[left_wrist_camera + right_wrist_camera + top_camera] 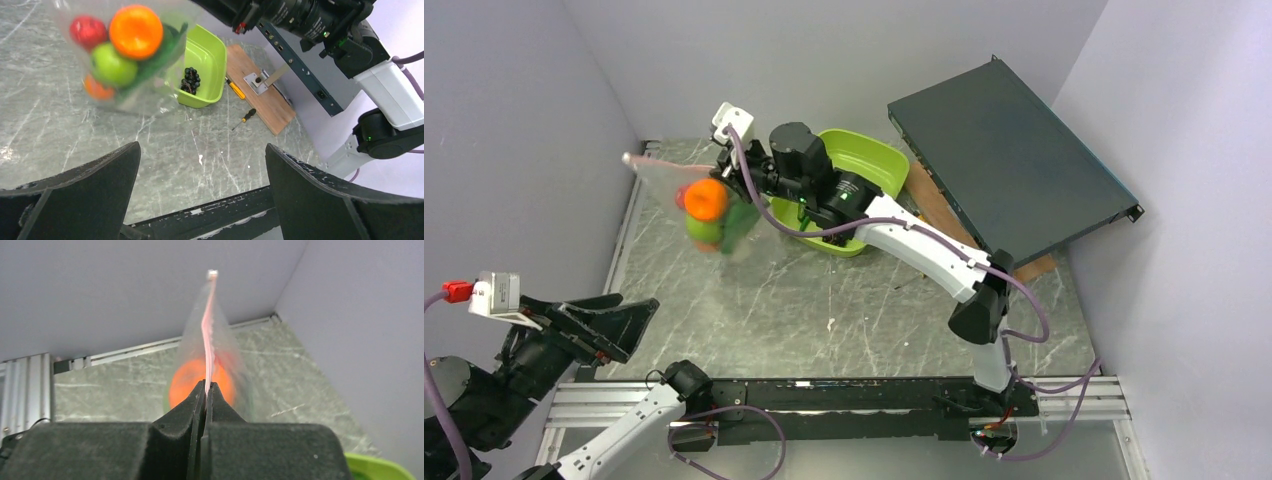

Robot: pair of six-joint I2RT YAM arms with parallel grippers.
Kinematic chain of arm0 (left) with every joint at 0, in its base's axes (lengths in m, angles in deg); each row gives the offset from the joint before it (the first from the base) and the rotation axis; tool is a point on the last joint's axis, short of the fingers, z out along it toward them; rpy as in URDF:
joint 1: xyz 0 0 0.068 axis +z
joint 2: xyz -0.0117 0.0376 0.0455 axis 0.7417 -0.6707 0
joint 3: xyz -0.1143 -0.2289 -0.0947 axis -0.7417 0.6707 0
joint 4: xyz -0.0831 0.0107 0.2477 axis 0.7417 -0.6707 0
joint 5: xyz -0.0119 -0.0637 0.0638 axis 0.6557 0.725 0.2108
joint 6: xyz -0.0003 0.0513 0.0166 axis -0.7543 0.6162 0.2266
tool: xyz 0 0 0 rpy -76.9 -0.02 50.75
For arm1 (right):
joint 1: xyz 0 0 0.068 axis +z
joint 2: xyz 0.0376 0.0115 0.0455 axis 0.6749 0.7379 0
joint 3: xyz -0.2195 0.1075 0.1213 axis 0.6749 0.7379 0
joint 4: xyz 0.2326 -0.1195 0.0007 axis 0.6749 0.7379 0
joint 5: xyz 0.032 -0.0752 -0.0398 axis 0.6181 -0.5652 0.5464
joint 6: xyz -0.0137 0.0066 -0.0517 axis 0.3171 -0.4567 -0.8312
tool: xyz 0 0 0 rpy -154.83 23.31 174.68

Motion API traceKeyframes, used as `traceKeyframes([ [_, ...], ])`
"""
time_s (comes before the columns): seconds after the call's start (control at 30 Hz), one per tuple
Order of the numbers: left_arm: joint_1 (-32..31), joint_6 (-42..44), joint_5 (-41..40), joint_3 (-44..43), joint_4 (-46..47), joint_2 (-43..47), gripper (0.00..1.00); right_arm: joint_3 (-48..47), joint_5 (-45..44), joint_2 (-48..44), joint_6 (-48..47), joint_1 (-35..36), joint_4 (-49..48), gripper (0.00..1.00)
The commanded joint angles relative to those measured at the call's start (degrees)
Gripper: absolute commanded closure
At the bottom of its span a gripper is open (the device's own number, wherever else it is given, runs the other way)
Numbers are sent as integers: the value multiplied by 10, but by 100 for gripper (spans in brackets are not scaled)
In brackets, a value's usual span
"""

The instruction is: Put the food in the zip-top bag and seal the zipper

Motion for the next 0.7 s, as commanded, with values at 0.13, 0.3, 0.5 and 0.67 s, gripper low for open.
traceKeyframes([
  [0.13,1,-34,17,0,8,17,0,-8,88,48,-100,52,-91,100],
  [0.3,1,-43,17,6,5,23,0,138,66,79,-107,129,-194,100],
  [0.5,0,-63,19,30,5,45,0,319,37,60,-40,163,-309,100],
  [0.67,1,-65,7,53,14,58,0,318,64,52,3,163,-217,77],
])
